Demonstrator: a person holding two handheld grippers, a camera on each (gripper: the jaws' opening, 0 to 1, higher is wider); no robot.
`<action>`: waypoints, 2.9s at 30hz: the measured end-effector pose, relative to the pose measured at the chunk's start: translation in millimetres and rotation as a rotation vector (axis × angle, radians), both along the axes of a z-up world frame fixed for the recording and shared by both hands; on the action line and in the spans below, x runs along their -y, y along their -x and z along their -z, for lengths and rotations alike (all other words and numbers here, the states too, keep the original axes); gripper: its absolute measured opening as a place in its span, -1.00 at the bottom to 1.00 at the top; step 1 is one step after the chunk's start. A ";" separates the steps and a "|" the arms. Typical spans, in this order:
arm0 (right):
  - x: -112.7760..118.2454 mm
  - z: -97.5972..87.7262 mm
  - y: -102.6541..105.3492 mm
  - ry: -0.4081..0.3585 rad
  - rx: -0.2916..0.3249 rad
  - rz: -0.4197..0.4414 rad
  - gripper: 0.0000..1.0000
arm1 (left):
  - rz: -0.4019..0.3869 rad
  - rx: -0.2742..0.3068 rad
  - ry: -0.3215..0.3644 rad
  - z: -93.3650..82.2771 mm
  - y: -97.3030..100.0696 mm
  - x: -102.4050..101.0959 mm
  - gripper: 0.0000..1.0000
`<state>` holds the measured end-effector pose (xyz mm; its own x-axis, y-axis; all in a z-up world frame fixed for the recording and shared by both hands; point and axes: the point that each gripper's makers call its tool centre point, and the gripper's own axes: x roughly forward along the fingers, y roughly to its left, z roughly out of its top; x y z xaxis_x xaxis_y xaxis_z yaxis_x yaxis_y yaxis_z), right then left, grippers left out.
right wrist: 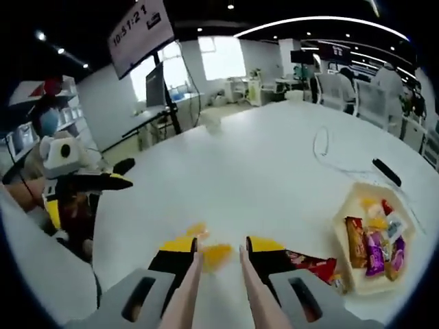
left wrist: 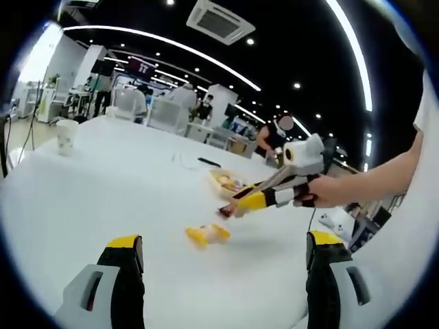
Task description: Place the target food into the container with the food tongs after gripping and lifting it, then release it inside without dropping or visibly crushing the food.
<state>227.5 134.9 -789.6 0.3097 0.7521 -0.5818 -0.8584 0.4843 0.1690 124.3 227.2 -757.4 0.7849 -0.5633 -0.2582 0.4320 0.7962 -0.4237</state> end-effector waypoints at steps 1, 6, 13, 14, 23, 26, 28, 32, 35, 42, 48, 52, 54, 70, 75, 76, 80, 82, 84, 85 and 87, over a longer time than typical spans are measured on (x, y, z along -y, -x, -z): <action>-4.9 1.3 3.1 0.001 -0.003 -0.014 -0.44 | 0.009 0.000 -0.016 0.8 0.3 1.8 0.98; -22.0 4.7 15.0 0.012 -0.002 -0.078 -0.44 | 0.023 0.007 -0.048 1.2 1.2 4.8 0.98; -36.5 16.3 18.6 0.068 0.024 -0.147 -0.44 | 0.011 0.037 -0.016 -8.4 -1.1 6.7 0.98; -37.5 19.1 18.1 0.084 0.030 -0.154 -0.44 | 0.013 0.033 -0.012 -8.7 -1.1 7.8 0.98; -49.6 35.5 15.7 0.170 0.071 -0.222 -0.43 | -0.005 -0.006 -0.021 4.3 -1.5 5.2 0.98; -52.0 37.2 13.9 0.168 0.068 -0.225 -0.42 | -0.017 0.006 -0.003 -1.3 -1.5 3.7 0.98; -52.1 39.9 13.2 0.184 0.075 -0.232 -0.43 | -0.005 -0.001 -0.011 1.1 0.2 4.8 0.98; -51.9 42.0 15.3 0.235 0.136 -0.298 -0.43 | 0.009 -0.010 -0.034 6.3 3.1 5.2 0.98; -52.5 45.8 17.3 0.268 0.174 -0.322 -0.44 | -0.003 -0.006 -0.020 6.5 3.9 5.0 0.98; -50.8 46.7 12.8 0.309 0.195 -0.290 -0.53 | -0.023 -0.024 0.003 12.0 5.5 9.5 0.98; -43.8 38.7 4.9 0.196 0.064 -0.103 -0.57 | 0.002 -0.009 -0.009 6.7 4.2 12.0 0.98; -30.8 28.9 -2.8 0.128 0.028 -0.013 -0.58 | 0.006 -0.011 -0.006 4.0 -0.5 9.2 0.98; -23.0 19.0 -9.6 0.064 0.007 0.061 -0.58 | 0.021 -0.010 -0.025 1.4 -1.3 11.0 0.98; 51.9 -23.1 -40.1 -0.094 -0.017 0.285 -0.58 | -0.016 -0.026 -0.005 -1.7 -5.8 16.1 0.98; 93.1 -28.6 -68.9 -0.091 0.008 0.424 -0.57 | -0.011 -0.033 -0.001 -0.6 -5.8 17.8 0.98; 99.5 -29.8 -72.7 -0.089 0.014 0.447 -0.57 | -0.009 -0.033 -0.002 -0.3 -6.2 17.4 0.98; 122.8 -31.7 -86.9 -0.064 0.029 0.498 -0.57 | -0.008 -0.025 0.008 -2.7 -7.8 19.3 0.98; 134.8 -33.8 -95.7 -0.048 0.048 0.519 -0.57 | -0.004 -0.028 0.017 -2.5 -9.3 21.4 0.98; 147.5 -34.4 -104.9 -0.017 0.066 0.533 -0.57 | 0.006 -0.025 0.015 -3.8 -10.0 24.7 0.98; 155.6 -34.9 -110.8 0.005 0.080 0.545 -0.57 | 0.013 -0.023 0.013 -4.9 -10.3 26.3 0.98; 163.2 -36.4 -117.9 0.011 0.085 0.556 -0.57 | 0.018 -0.021 0.011 -6.4 -10.3 27.8 0.98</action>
